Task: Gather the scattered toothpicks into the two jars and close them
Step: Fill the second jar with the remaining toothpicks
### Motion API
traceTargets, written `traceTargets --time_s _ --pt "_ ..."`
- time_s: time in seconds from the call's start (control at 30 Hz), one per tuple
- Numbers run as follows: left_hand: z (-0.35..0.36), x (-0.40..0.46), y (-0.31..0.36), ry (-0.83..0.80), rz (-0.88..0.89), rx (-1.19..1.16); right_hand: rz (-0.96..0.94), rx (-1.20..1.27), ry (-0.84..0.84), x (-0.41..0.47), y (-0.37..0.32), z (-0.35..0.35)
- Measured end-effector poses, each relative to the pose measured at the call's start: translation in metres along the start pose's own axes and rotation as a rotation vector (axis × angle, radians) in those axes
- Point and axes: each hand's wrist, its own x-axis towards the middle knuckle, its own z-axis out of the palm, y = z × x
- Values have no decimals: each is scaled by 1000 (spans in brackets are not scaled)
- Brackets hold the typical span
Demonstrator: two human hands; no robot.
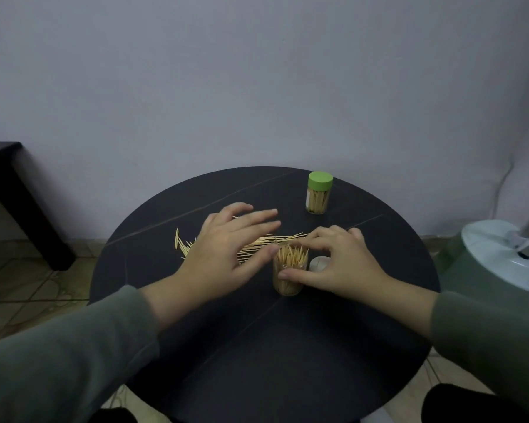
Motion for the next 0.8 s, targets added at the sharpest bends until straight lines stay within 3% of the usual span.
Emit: traceTargets --time_s 0.2,0.37,0.6,0.7,0.8 --pt "5 -6 3 -198 136 23 -18 42 15 1 3 2" --pt "2 -2 12 -142 140 -29 -68 49 -29 2 2 5" --pt "-2 4 2 -117 295 -8 -111 105 -58 8 1 6" --pt "-8 5 -2 -54 233 -55 -135 67 -64 10 -1 2" --pt "-10 4 -3 -140 173 -69 -156 26 -78 13 -2 1"
